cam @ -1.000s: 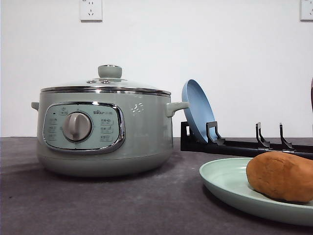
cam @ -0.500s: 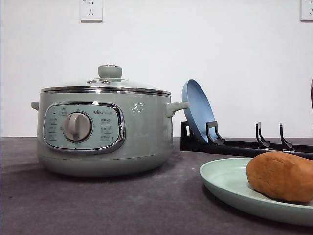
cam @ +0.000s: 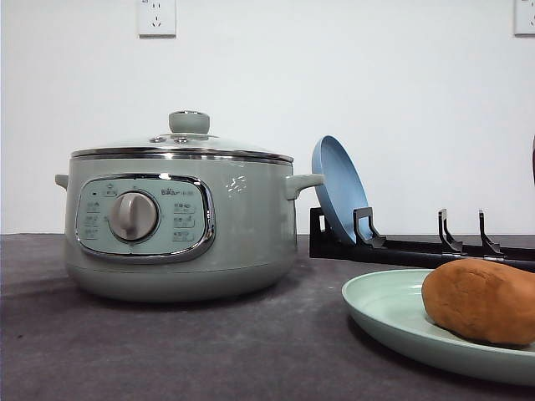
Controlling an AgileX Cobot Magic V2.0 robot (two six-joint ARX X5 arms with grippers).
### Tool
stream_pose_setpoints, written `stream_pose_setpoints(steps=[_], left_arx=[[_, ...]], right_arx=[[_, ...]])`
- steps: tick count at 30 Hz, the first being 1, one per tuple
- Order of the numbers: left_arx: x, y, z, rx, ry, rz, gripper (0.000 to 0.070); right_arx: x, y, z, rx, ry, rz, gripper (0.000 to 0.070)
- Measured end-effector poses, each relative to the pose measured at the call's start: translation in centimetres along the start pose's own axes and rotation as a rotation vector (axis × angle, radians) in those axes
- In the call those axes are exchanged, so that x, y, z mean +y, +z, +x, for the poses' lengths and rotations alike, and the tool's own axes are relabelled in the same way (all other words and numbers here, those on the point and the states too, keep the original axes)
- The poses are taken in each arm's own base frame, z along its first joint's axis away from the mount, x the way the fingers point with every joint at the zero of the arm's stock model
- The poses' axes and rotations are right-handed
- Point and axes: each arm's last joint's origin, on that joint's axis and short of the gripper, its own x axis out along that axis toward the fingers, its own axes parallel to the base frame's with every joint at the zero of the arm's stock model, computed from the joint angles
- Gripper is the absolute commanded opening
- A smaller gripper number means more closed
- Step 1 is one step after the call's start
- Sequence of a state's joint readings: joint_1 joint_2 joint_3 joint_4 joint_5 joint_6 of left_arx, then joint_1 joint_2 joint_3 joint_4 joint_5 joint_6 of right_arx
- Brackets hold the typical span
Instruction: Transfer potato from steamer to green plate
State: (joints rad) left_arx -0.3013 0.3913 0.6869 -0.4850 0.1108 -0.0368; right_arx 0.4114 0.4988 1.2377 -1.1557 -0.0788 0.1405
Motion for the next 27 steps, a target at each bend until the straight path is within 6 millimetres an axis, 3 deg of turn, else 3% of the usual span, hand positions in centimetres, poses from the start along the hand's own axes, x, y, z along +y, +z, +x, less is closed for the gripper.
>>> stream_pose_setpoints(steps=[4,8,11,23,27], left_arx=[[1.2,-4.9,1.0,-0.072,0.093,-0.008,0.0000],[2.1,-9.8,2.1,-0.017,0.157,-0.028,0.0000],[2.6,-12.2,2.6,0.019,0.198,-0.051,0.0000],[3.5,-15.1,2.9,-0.052,0.341,-0.098,0.0000],[3.6,-15.2,3.1,-0.078,0.349,-0.101,0.0000]], right_arx=[[0.0,0.0,0.0,0.000,0.000,0.000,0.0032],[0.0,0.0,0.0,0.000,0.000,0.000,0.0032],[0.0,0.0,0.0,0.000,0.000,0.000,0.0032],[0.0,0.0,0.0,0.000,0.000,0.000,0.0032],[0.0,0.0,0.0,0.000,0.000,0.000,0.0032]])
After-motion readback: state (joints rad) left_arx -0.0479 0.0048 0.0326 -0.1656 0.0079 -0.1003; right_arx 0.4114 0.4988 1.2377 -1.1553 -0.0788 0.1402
